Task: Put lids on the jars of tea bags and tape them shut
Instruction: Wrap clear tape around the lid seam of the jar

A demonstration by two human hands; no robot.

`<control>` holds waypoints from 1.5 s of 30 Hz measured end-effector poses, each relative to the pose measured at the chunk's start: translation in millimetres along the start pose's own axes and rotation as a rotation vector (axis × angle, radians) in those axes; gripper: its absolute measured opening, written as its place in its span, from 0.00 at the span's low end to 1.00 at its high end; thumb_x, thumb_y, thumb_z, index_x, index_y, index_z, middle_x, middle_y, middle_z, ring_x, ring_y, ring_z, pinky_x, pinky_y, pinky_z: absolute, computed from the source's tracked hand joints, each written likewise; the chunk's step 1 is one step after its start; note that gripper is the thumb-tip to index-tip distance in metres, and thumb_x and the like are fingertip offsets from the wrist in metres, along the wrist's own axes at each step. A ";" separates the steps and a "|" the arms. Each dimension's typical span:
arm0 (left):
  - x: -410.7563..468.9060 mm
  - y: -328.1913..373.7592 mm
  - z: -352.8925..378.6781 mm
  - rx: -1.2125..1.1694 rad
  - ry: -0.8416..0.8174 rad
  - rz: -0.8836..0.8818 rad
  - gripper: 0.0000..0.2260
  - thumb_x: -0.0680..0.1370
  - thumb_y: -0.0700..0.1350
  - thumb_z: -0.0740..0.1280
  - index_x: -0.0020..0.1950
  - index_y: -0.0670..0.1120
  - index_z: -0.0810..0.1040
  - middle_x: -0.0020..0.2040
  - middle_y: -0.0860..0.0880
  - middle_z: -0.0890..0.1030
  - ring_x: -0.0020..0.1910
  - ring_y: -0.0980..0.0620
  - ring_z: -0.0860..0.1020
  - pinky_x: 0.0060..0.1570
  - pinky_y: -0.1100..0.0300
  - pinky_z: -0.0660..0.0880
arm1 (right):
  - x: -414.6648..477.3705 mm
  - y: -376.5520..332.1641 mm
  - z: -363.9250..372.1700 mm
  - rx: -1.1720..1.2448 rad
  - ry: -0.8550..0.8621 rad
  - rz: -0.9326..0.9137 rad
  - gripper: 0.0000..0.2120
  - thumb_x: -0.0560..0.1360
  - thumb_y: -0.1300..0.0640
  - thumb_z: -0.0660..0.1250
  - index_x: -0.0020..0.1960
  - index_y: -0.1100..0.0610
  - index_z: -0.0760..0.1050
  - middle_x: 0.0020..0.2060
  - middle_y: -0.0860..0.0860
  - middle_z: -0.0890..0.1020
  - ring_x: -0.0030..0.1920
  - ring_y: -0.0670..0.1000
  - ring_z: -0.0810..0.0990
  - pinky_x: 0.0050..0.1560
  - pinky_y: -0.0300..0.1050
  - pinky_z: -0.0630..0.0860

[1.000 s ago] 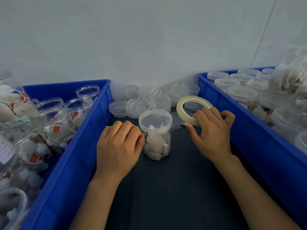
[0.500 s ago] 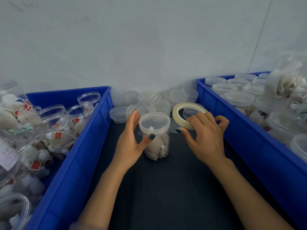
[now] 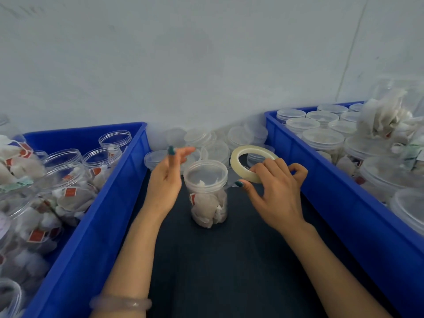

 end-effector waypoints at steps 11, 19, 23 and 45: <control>-2.9 31.3 47.3 0.754 -0.299 0.140 0.46 0.63 0.77 0.58 0.76 0.54 0.66 0.72 0.56 0.68 0.70 0.54 0.65 0.62 0.59 0.66 | 0.9 3.3 -7.5 -0.046 -0.121 -0.049 0.12 0.80 0.46 0.60 0.48 0.51 0.77 0.46 0.45 0.76 0.50 0.51 0.75 0.51 0.48 0.54; -14.2 30.1 40.1 0.569 -0.390 0.190 0.40 0.67 0.71 0.69 0.76 0.60 0.62 0.72 0.63 0.67 0.66 0.69 0.60 0.63 0.66 0.59 | 3.0 -5.7 -15.7 -0.098 -0.059 -0.074 0.17 0.80 0.41 0.58 0.44 0.52 0.77 0.43 0.47 0.77 0.48 0.51 0.75 0.52 0.51 0.58; -16.7 30.4 36.7 0.447 -0.369 0.166 0.37 0.68 0.61 0.77 0.73 0.62 0.64 0.68 0.66 0.71 0.65 0.69 0.67 0.64 0.65 0.67 | 2.1 -7.5 -15.2 -0.076 -0.068 -0.053 0.18 0.79 0.39 0.58 0.43 0.52 0.76 0.43 0.46 0.76 0.48 0.51 0.74 0.51 0.49 0.55; -24.1 46.6 32.5 0.256 -0.586 0.167 0.25 0.64 0.54 0.76 0.60 0.63 0.76 0.61 0.65 0.76 0.64 0.62 0.74 0.60 0.66 0.71 | 3.9 11.5 -17.4 0.064 -0.242 -0.080 0.36 0.71 0.21 0.40 0.40 0.47 0.76 0.38 0.41 0.74 0.46 0.43 0.65 0.52 0.46 0.52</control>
Point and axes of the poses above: each hand's wrist, its own x-axis towards the middle knuckle, its own z-axis out of the palm, y = z × x, the point moved 5 cm from there along x, towards the middle knuckle
